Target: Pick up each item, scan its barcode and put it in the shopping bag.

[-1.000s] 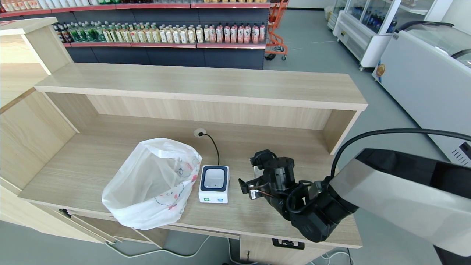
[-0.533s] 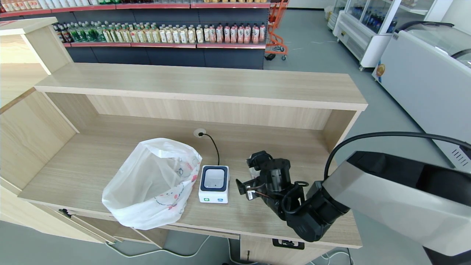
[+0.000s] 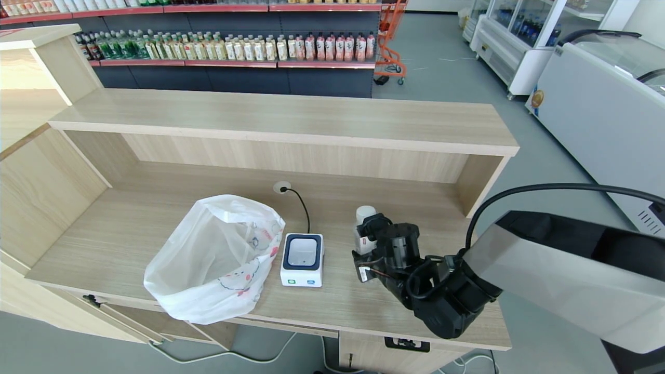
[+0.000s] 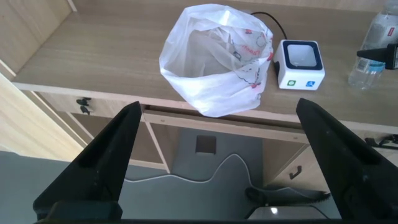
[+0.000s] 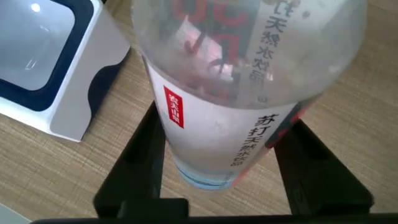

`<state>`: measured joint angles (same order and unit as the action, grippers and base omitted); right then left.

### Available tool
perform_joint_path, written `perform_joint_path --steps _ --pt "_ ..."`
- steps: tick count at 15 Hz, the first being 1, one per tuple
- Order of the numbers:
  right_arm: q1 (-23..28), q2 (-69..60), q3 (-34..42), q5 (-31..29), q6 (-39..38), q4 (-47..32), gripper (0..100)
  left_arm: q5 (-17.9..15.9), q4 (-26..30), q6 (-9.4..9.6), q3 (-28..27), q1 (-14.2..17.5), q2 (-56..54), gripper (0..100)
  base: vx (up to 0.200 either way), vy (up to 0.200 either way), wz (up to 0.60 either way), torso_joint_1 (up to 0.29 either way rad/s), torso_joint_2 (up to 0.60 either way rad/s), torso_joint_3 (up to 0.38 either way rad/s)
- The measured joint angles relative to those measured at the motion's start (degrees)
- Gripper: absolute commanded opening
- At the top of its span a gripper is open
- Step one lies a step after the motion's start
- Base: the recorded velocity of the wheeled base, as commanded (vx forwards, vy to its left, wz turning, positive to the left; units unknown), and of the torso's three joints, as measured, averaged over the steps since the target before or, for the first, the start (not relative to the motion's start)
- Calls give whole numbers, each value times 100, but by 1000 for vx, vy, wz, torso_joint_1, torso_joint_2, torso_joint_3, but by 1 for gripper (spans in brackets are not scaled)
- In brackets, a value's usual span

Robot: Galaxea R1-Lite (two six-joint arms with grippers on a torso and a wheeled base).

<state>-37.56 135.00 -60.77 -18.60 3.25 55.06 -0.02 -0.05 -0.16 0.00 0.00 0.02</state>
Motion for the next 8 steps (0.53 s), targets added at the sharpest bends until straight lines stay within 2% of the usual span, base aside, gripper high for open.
perform_joint_path --steps 5,8 --pt "30 -134 145 16 -46 165 0 2 -2 0 0 0 0 100 0 0 0 0 0 0" --pt "116 -542 171 243 -305 116 0 2 0 2 0 0 0 100 0 0 0 0 0 0"
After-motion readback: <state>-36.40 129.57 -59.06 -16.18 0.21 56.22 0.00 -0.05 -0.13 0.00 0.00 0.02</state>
